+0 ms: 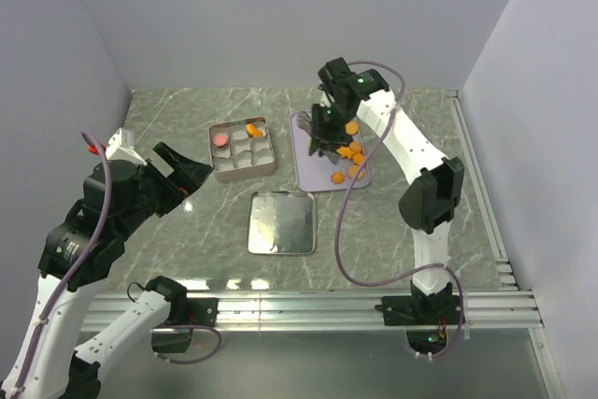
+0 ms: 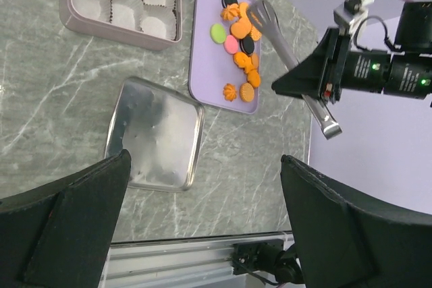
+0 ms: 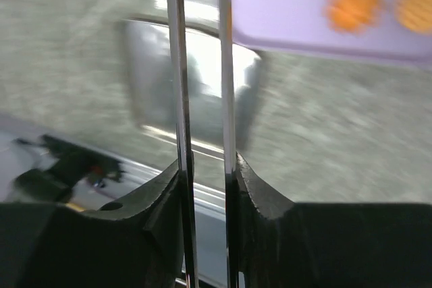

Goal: Pack the cookies

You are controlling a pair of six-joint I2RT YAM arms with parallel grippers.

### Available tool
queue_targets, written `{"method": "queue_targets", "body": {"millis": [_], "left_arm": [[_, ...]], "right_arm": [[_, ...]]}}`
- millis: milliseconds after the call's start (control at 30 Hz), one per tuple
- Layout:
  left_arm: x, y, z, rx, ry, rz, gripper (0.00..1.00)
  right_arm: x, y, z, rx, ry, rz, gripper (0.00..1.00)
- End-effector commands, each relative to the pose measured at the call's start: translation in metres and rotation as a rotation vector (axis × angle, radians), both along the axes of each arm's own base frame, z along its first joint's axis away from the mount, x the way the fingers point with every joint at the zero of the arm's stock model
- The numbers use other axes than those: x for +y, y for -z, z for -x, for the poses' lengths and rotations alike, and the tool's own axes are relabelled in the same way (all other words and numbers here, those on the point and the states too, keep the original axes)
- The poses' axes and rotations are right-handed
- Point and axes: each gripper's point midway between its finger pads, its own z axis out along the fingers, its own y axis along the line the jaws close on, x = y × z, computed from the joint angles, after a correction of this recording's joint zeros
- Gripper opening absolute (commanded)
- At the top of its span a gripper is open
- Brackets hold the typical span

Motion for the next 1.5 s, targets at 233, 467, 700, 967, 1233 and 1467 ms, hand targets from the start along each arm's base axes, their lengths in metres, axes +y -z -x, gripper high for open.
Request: {"method": "queue_targets", "body": {"millis": [233, 467, 700, 967, 1233, 1467], "left_arm": [[0.013, -0.026, 0.002, -0.038, -0.019, -0.072, 0.99], [0.02, -0.027, 0.007, -0.035, -0.032, -0.096, 1.0], [0.018, -0.025, 0.007, -0.028, -0.02, -0.105, 0.99], [0.016, -0.014, 0.009, -0.014, -0.011, -0.095, 0.99], [0.01, -0.006, 0.008, 0.004, 0.004, -0.072, 1.0], [0.008, 0.002, 0.007, 0.026, 0.001, -0.059, 0.99]], "right_arm": [[0.099, -0.063, -0.022, -0.105, -0.07, -0.382, 0.35], [0.097, -0.043, -0.021, -0.083, -0.068, -0.366, 0.35], [0.095, -0.041, -0.023, -0.093, -0.063, -0.335, 0.39], [0.014, 0.019, -0.035, -0.076, 0.057, 0.034, 0.55], [-0.001, 0.053, -0.05, -0.052, 0.076, 0.162, 0.55], [0.005, 0.082, -0.07, -0.036, 0.078, 0.186, 0.55]]}}
